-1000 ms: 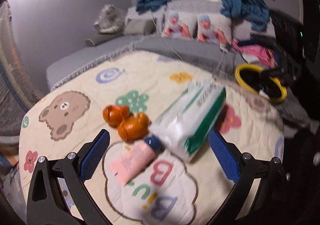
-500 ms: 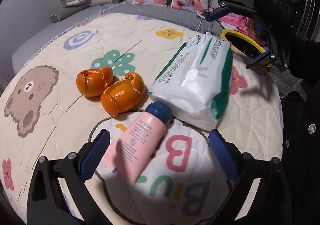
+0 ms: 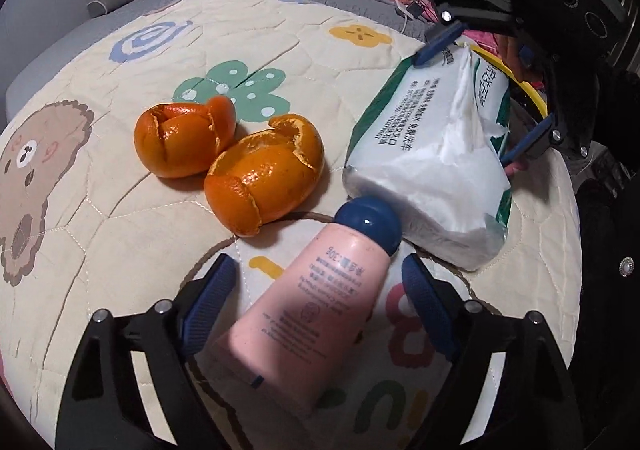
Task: Collect trash
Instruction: 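Grasp the pink tube with the left tool while the right tool grasps the white-green wipe pack, then carry the pink tube and wipe pack with both tools over the bin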
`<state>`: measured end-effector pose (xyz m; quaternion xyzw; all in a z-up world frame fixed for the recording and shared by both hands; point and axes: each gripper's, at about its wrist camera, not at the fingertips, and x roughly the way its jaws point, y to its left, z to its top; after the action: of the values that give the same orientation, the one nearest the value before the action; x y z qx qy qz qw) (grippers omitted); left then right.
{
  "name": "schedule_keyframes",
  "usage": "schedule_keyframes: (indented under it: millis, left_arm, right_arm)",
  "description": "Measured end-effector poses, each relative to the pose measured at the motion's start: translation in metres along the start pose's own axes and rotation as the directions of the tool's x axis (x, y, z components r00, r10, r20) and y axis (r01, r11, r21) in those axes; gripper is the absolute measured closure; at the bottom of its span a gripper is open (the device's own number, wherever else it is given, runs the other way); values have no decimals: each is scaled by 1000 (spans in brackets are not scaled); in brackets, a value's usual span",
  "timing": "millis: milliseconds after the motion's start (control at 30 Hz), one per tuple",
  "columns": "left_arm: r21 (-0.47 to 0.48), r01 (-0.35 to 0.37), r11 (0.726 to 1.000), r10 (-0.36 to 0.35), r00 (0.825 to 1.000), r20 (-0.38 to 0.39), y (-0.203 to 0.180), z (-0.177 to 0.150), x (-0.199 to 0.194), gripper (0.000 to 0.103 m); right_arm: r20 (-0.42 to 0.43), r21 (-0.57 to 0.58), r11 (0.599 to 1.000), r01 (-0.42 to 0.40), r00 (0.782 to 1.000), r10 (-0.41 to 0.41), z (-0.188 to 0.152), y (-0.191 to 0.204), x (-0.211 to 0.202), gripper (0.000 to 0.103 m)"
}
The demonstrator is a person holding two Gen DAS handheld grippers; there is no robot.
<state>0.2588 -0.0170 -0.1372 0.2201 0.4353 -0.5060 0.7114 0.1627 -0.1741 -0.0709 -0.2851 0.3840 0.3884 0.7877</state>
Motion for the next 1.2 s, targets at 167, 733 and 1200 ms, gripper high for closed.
schedule_keyframes:
  millis: [167, 733, 1200]
  left_arm:
    - [-35, -41, 999, 41, 999, 2, 5, -2, -4, 52]
    - [-80, -265, 961, 272, 958, 95, -21, -11, -58, 67]
    - [-487, -489, 724, 632, 754, 182, -94, -25, -118, 67]
  right_arm:
    - [-18, 39, 999, -30, 999, 31, -1, 3, 1, 37]
    - [94, 268, 963, 27, 994, -54, -11, -2, -41, 100]
    - [268, 360, 933, -16, 959, -87, -36, 37, -106, 101]
